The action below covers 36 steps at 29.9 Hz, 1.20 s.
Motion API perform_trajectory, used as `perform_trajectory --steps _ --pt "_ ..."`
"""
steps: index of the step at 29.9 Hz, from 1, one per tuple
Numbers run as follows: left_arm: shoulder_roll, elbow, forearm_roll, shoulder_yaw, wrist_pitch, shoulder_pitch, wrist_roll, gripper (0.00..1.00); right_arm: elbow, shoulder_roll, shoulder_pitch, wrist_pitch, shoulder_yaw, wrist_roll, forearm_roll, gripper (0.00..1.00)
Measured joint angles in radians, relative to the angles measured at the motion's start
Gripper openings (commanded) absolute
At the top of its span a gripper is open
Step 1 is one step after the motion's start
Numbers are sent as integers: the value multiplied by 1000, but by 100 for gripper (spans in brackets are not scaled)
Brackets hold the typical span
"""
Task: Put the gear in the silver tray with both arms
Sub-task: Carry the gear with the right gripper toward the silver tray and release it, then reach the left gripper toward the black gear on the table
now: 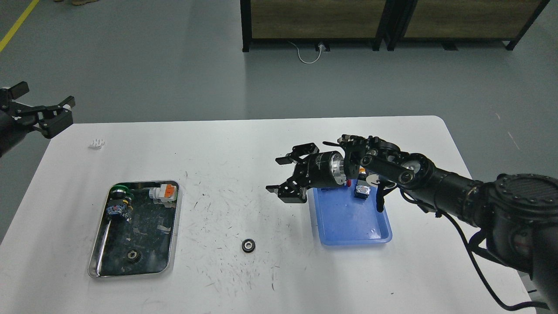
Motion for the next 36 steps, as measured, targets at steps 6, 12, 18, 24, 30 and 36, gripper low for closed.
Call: perform_trajectory --steps 6,12,18,24,30,36 --pt "-15 -120 88 10 -27 7 -5 98 -14 -130 48 -5 106 -3 34 83" --pt "-73 -173 162 40 -40 22 -10 98 -22 -271 101 -12 182 -4 93 83" --pt "-87 -261 251 127 -40 71 -33 98 -22 -397 116 -16 260 -5 114 83" --pt "-115 -341 310 195 -35 132 -35 98 -21 -474 118 -19 279 -5 115 83" --pt "-257 -313 402 210 25 218 -32 98 -21 -497 112 -30 280 -7 115 83" --pt "-398 -219 427 211 82 268 -29 98 -23 -498 111 -34 270 -10 115 84"
